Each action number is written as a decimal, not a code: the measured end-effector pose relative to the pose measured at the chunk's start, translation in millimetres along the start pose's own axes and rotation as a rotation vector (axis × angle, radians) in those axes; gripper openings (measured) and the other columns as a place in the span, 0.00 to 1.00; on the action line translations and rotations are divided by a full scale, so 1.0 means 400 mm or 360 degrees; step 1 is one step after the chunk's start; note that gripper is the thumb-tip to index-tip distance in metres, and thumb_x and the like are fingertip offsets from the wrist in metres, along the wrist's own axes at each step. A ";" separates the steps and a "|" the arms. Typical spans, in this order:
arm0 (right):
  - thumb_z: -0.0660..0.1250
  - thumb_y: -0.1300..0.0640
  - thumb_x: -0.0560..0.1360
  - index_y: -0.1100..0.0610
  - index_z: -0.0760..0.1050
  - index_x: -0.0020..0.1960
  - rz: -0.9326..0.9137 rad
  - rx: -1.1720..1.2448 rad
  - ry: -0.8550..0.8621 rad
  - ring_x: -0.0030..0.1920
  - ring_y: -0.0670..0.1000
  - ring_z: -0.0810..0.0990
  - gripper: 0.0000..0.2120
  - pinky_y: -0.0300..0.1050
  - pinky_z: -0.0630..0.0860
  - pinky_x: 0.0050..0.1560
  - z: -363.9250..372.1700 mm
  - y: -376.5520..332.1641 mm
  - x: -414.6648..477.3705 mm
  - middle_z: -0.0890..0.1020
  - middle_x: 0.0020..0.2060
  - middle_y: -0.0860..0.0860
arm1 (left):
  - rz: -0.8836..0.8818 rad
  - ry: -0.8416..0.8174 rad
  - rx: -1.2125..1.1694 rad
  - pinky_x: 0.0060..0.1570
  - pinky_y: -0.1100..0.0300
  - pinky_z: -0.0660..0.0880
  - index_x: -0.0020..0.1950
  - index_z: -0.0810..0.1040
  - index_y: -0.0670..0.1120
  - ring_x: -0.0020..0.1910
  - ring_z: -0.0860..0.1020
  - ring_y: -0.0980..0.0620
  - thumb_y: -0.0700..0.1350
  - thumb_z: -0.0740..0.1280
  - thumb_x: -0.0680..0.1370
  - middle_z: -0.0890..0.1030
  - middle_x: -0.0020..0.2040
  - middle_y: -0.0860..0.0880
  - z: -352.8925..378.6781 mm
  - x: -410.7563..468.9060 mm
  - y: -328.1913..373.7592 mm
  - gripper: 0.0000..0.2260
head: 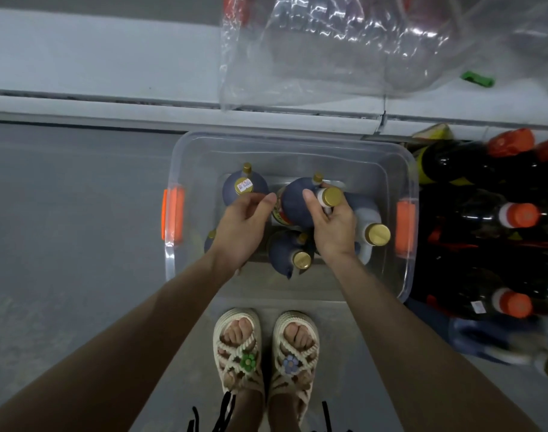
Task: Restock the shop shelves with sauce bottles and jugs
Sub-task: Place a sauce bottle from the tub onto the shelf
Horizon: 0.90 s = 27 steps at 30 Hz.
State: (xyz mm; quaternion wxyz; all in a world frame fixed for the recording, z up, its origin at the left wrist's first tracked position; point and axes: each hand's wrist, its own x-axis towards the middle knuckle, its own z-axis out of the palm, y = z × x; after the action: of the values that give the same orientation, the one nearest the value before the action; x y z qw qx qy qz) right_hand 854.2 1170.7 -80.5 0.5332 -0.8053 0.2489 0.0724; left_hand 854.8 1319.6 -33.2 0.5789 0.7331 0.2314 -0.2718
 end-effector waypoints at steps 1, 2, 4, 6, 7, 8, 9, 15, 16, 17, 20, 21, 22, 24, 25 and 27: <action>0.69 0.51 0.76 0.60 0.77 0.60 -0.0017 -0.0019 -0.0014 0.56 0.48 0.79 0.17 0.39 0.74 0.57 -0.010 -0.010 -0.004 0.82 0.51 0.49 | 0.0000 -0.0024 -0.0014 0.55 0.56 0.75 0.59 0.74 0.47 0.53 0.78 0.52 0.52 0.60 0.81 0.79 0.49 0.52 0.004 -0.003 0.006 0.11; 0.69 0.50 0.76 0.60 0.77 0.59 -0.0036 -0.0029 -0.0025 0.55 0.49 0.80 0.17 0.42 0.75 0.57 -0.022 -0.021 -0.009 0.82 0.51 0.50 | -0.0008 -0.0049 -0.0024 0.53 0.58 0.74 0.61 0.74 0.46 0.52 0.77 0.52 0.52 0.60 0.81 0.78 0.48 0.53 0.008 -0.008 0.014 0.13; 0.69 0.49 0.75 0.60 0.78 0.57 -0.0053 -0.0006 -0.0036 0.53 0.49 0.81 0.16 0.44 0.77 0.57 -0.052 -0.053 -0.020 0.83 0.49 0.50 | -0.0047 -0.0080 -0.0034 0.53 0.59 0.73 0.63 0.73 0.47 0.53 0.76 0.53 0.54 0.60 0.81 0.77 0.48 0.55 0.013 -0.021 0.030 0.16; 0.69 0.50 0.76 0.61 0.79 0.56 -0.0057 -0.0017 -0.0041 0.51 0.46 0.80 0.16 0.37 0.76 0.53 -0.094 -0.101 -0.036 0.82 0.47 0.48 | -0.0074 -0.0082 -0.0023 0.54 0.58 0.73 0.63 0.72 0.48 0.53 0.76 0.53 0.54 0.60 0.81 0.77 0.48 0.56 0.011 -0.042 0.054 0.15; 0.70 0.50 0.75 0.61 0.80 0.55 -0.0076 -0.0034 -0.0042 0.50 0.45 0.80 0.16 0.35 0.75 0.51 -0.119 -0.128 -0.045 0.82 0.46 0.48 | -0.0073 -0.0078 -0.0026 0.53 0.58 0.73 0.63 0.72 0.47 0.53 0.77 0.52 0.54 0.60 0.81 0.77 0.48 0.56 0.009 -0.057 0.074 0.16; 0.70 0.49 0.75 0.60 0.80 0.54 -0.0096 -0.0032 -0.0051 0.49 0.45 0.81 0.15 0.35 0.76 0.49 -0.145 -0.158 -0.055 0.83 0.45 0.49 | -0.0079 -0.0085 -0.0040 0.52 0.60 0.73 0.64 0.72 0.46 0.52 0.77 0.53 0.54 0.60 0.81 0.77 0.47 0.56 0.006 -0.076 0.097 0.16; 0.70 0.49 0.75 0.60 0.81 0.52 -0.0103 -0.0025 -0.0067 0.48 0.45 0.81 0.15 0.34 0.76 0.47 -0.173 -0.190 -0.067 0.83 0.45 0.49 | -0.0089 -0.0098 -0.0065 0.48 0.62 0.73 0.64 0.72 0.45 0.51 0.77 0.55 0.53 0.60 0.81 0.77 0.47 0.56 0.005 -0.095 0.123 0.16; 0.70 0.53 0.75 0.58 0.81 0.48 -0.0184 -0.0039 -0.0235 0.48 0.47 0.82 0.08 0.42 0.78 0.48 -0.355 -0.461 -0.163 0.84 0.45 0.51 | -0.0209 -0.0248 -0.0193 0.61 0.53 0.72 0.65 0.70 0.50 0.58 0.74 0.54 0.64 0.61 0.76 0.75 0.59 0.53 0.003 -0.252 0.323 0.24; 0.70 0.53 0.75 0.58 0.81 0.47 -0.0222 -0.0024 -0.0267 0.48 0.48 0.82 0.07 0.43 0.78 0.49 -0.386 -0.514 -0.181 0.84 0.44 0.51 | -0.0230 -0.0285 -0.0208 0.62 0.49 0.71 0.66 0.71 0.51 0.61 0.74 0.53 0.70 0.62 0.71 0.75 0.62 0.54 0.001 -0.285 0.367 0.31; 0.70 0.54 0.75 0.57 0.81 0.47 -0.0248 -0.0005 -0.0298 0.47 0.47 0.82 0.06 0.44 0.79 0.48 -0.416 -0.570 -0.198 0.84 0.43 0.50 | -0.0241 -0.0336 -0.0249 0.62 0.48 0.72 0.67 0.71 0.53 0.61 0.75 0.52 0.75 0.62 0.65 0.76 0.64 0.54 -0.003 -0.311 0.406 0.38; 0.70 0.55 0.76 0.54 0.80 0.46 -0.0319 0.0034 -0.0348 0.45 0.44 0.82 0.03 0.42 0.79 0.47 -0.511 -0.744 -0.242 0.84 0.42 0.48 | -0.0246 -0.0487 -0.0360 0.50 0.56 0.79 0.68 0.71 0.57 0.55 0.81 0.54 0.76 0.63 0.64 0.80 0.62 0.52 -0.019 -0.396 0.549 0.38; 0.70 0.55 0.76 0.53 0.80 0.46 -0.0355 0.0025 -0.0349 0.46 0.45 0.82 0.03 0.43 0.79 0.48 -0.544 -0.803 -0.254 0.84 0.42 0.48 | -0.0210 -0.0520 -0.0356 0.44 0.59 0.79 0.67 0.71 0.57 0.53 0.81 0.55 0.74 0.61 0.68 0.81 0.59 0.53 -0.028 -0.435 0.606 0.33; 0.70 0.55 0.76 0.53 0.81 0.45 -0.0396 0.0023 -0.0359 0.47 0.46 0.83 0.02 0.46 0.79 0.49 -0.576 -0.863 -0.266 0.84 0.43 0.48 | -0.0172 -0.0544 -0.0344 0.42 0.59 0.78 0.65 0.72 0.58 0.51 0.81 0.56 0.72 0.58 0.70 0.82 0.56 0.53 -0.037 -0.478 0.665 0.29; 0.70 0.55 0.75 0.51 0.81 0.44 -0.0502 0.0019 -0.0393 0.46 0.46 0.83 0.03 0.47 0.79 0.46 -0.641 -0.996 -0.293 0.84 0.42 0.48 | -0.0080 -0.0558 -0.0341 0.42 0.57 0.78 0.63 0.74 0.57 0.50 0.81 0.54 0.70 0.56 0.72 0.83 0.53 0.52 -0.053 -0.553 0.776 0.27; 0.70 0.55 0.76 0.52 0.81 0.43 -0.0555 0.0007 -0.0410 0.44 0.44 0.82 0.03 0.45 0.79 0.43 -0.674 -1.065 -0.311 0.84 0.40 0.47 | -0.0030 -0.0548 -0.0356 0.41 0.56 0.79 0.60 0.75 0.56 0.48 0.82 0.55 0.68 0.55 0.74 0.84 0.50 0.52 -0.062 -0.592 0.830 0.24; 0.69 0.55 0.76 0.58 0.81 0.45 -0.0629 -0.0032 -0.0406 0.38 0.41 0.79 0.07 0.40 0.75 0.37 -0.743 -1.207 -0.359 0.82 0.36 0.44 | 0.0037 -0.0525 -0.0369 0.43 0.55 0.79 0.55 0.76 0.57 0.46 0.82 0.55 0.67 0.53 0.77 0.83 0.46 0.54 -0.084 -0.687 0.944 0.20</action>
State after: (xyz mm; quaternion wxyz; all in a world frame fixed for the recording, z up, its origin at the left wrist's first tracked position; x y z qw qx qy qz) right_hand 916.5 1099.6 496.8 0.5562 -0.8279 0.0164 0.0701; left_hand 901.4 1261.4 428.9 0.6926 0.6097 0.1546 -0.3531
